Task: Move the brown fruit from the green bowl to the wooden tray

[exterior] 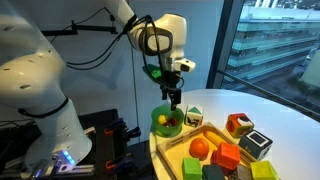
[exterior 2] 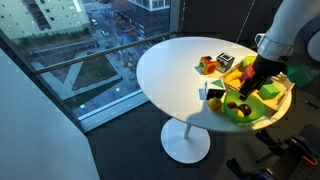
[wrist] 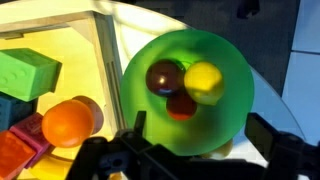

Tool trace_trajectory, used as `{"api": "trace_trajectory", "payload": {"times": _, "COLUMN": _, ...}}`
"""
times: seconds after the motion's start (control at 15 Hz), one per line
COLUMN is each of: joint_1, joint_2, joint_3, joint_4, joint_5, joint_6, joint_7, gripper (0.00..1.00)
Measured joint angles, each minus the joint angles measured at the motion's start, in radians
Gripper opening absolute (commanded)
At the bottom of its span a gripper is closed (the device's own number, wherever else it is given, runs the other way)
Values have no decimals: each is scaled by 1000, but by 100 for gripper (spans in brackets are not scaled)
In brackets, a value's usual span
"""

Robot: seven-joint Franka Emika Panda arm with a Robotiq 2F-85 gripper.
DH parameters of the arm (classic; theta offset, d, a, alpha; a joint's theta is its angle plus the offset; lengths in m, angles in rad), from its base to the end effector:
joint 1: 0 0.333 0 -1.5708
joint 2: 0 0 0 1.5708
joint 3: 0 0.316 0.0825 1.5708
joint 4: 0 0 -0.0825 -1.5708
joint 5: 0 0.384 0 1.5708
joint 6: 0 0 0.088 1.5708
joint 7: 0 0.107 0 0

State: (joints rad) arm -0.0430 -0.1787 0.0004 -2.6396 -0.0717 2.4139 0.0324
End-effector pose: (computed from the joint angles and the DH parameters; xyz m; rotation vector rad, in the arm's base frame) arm 0.4133 -0.0180 0.3011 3.0943 -0.0315 -0.0731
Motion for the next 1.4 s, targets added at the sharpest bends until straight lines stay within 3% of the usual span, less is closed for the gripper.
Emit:
{"api": "trace_trajectory", "payload": {"times": 0.87, "joint_1": 3, "joint_2": 39, "joint_3": -3, "joint_4": -11, "joint_5": 0, "joint_6": 12, "joint_7": 0, "gripper": 100}}
{"api": "trace_trajectory", "payload": {"times": 1.4, "joint_1": 3, "joint_2": 131, "joint_3": -12, "joint_4": -35, "joint_5": 14, "joint_6": 151, "joint_7": 0, "gripper": 100}}
